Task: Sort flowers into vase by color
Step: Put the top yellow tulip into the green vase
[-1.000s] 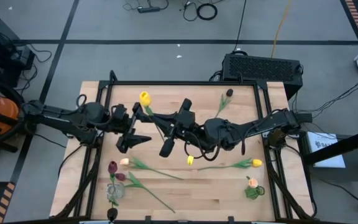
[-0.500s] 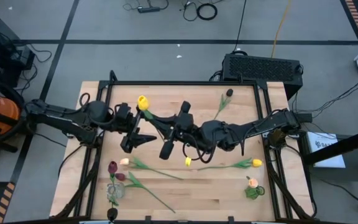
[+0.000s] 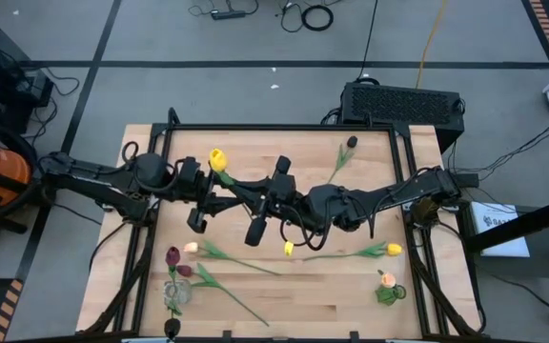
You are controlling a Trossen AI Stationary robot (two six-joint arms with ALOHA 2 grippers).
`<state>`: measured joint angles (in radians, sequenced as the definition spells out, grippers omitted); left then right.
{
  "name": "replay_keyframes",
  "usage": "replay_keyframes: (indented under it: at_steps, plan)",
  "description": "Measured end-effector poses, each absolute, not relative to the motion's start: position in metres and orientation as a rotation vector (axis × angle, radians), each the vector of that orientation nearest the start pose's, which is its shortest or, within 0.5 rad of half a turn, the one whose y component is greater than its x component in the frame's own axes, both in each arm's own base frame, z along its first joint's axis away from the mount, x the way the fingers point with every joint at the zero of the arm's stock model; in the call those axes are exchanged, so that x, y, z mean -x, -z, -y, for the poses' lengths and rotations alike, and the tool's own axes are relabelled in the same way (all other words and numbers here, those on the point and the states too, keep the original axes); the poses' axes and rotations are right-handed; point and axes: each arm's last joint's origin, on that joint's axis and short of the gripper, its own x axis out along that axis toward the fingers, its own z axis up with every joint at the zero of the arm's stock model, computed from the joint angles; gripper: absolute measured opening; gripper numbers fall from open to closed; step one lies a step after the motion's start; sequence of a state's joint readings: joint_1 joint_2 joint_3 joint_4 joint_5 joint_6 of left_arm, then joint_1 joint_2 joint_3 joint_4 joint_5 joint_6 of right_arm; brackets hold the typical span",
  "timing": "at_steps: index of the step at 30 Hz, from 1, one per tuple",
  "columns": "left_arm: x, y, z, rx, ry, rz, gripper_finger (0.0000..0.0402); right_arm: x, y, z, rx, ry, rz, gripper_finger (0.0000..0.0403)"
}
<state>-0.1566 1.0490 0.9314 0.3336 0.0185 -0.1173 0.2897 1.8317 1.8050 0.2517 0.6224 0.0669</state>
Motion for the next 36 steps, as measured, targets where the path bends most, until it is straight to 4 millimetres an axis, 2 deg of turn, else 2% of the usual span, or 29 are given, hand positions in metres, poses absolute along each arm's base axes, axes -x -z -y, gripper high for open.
replay_keyframes:
  at_steps: [5,7,11,21,28,36]
  plan:
    - [-0.232,-0.382,0.037,0.127,0.198,0.192,0.0035,-0.411,-0.432,-0.104,-0.167,0.333,0.213,0.0005]
    - [-0.232,-0.382,0.038,0.113,0.21,0.189,0.0014,-0.411,-0.432,-0.104,-0.183,0.331,0.213,0.0015]
    - [-0.231,-0.381,0.038,0.103,0.227,0.176,0.0013,-0.406,-0.433,-0.103,-0.21,0.335,0.178,0.0052]
    - [-0.227,-0.381,0.038,0.099,0.23,0.04,0.0008,-0.375,-0.445,-0.093,-0.285,0.369,0.03,0.0158]
    - [-0.227,-0.377,0.038,0.097,0.231,-0.006,0.0007,-0.38,-0.434,-0.093,-0.334,0.319,-0.038,0.0207]
    - [-0.228,-0.374,0.032,0.118,0.214,-0.04,0.0006,-0.381,-0.43,-0.095,-0.309,0.259,-0.081,0.0247]
